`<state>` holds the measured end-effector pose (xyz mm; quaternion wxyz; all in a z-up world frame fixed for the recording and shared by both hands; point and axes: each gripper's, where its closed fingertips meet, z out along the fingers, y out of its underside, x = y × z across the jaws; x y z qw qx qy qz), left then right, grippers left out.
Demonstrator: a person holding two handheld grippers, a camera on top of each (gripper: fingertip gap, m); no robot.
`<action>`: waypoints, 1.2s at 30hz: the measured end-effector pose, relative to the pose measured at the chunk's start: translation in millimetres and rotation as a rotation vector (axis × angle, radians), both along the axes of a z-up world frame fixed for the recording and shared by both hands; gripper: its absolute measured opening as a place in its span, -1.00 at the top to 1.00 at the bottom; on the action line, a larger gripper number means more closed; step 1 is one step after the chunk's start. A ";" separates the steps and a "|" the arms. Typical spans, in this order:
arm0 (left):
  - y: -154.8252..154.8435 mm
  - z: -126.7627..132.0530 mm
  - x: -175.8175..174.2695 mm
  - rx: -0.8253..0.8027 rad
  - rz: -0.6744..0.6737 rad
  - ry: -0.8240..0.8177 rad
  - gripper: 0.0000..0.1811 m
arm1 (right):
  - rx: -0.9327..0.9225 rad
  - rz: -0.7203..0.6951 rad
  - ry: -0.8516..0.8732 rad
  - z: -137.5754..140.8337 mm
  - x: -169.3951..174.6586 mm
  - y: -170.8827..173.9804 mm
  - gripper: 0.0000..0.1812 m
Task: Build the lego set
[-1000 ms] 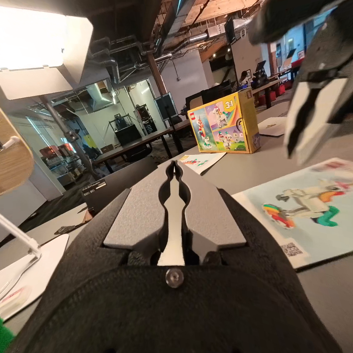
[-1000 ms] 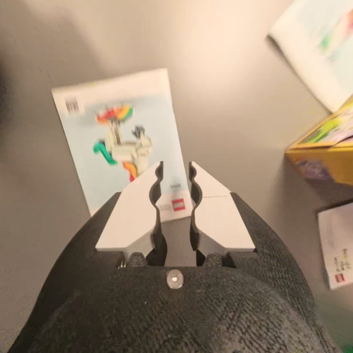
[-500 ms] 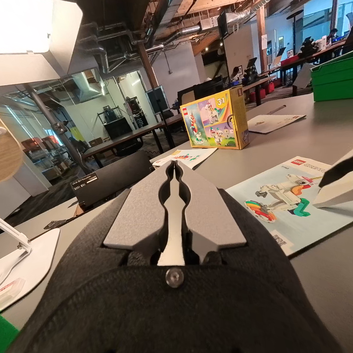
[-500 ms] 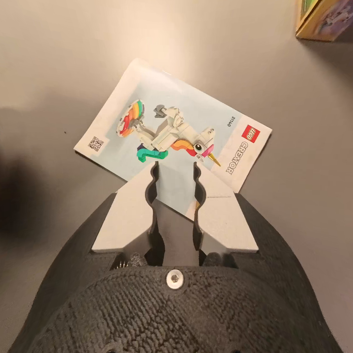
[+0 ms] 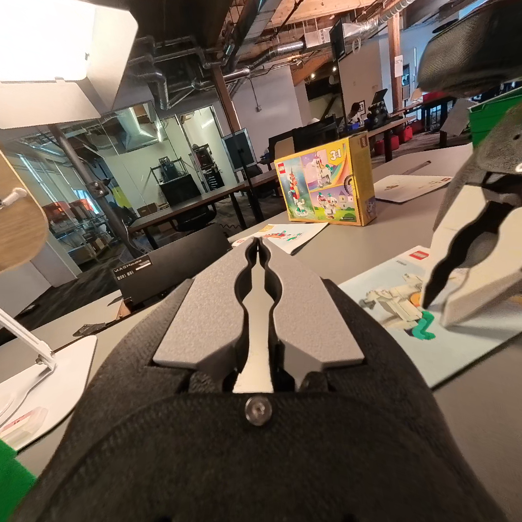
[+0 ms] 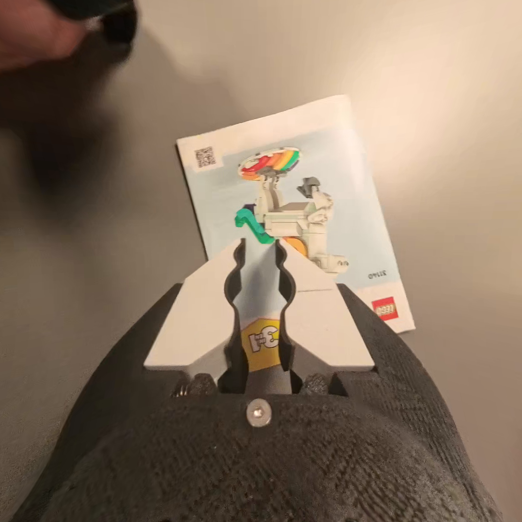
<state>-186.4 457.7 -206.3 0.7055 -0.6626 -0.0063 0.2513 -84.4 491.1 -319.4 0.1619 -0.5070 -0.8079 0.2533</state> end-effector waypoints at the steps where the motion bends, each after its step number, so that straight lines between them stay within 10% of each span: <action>1: -0.5 0.3 -0.4 0.000 0.001 0.003 1.00 | -0.037 0.064 -0.038 0.9 6.0 -8.1 0.55; 6: -1.9 3.6 -2.9 0.003 0.013 0.022 1.00 | 0.013 -0.058 -0.010 13.7 15.6 3.0 0.41; 13: 4.3 2.9 1.0 -0.014 0.003 0.052 1.00 | -0.161 -0.715 -0.184 3.3 8.4 51.8 0.19; 17: 0.8 6.5 1.7 -0.011 0.008 0.078 1.00 | -0.036 -0.712 -0.190 -2.9 -4.0 35.4 0.08; 23: -1.8 7.1 -1.7 -0.008 0.017 0.068 1.00 | 0.015 -0.529 -0.116 -4.3 -23.3 29.7 0.08; 32: -8.5 10.8 -9.4 -0.004 0.043 0.083 1.00 | 0.045 0.414 -0.071 -4.0 -26.5 -14.9 0.08; 36: -10.1 9.8 -14.5 -0.012 0.055 0.087 1.00 | 0.133 0.543 -0.047 -1.8 -33.4 -20.7 -0.07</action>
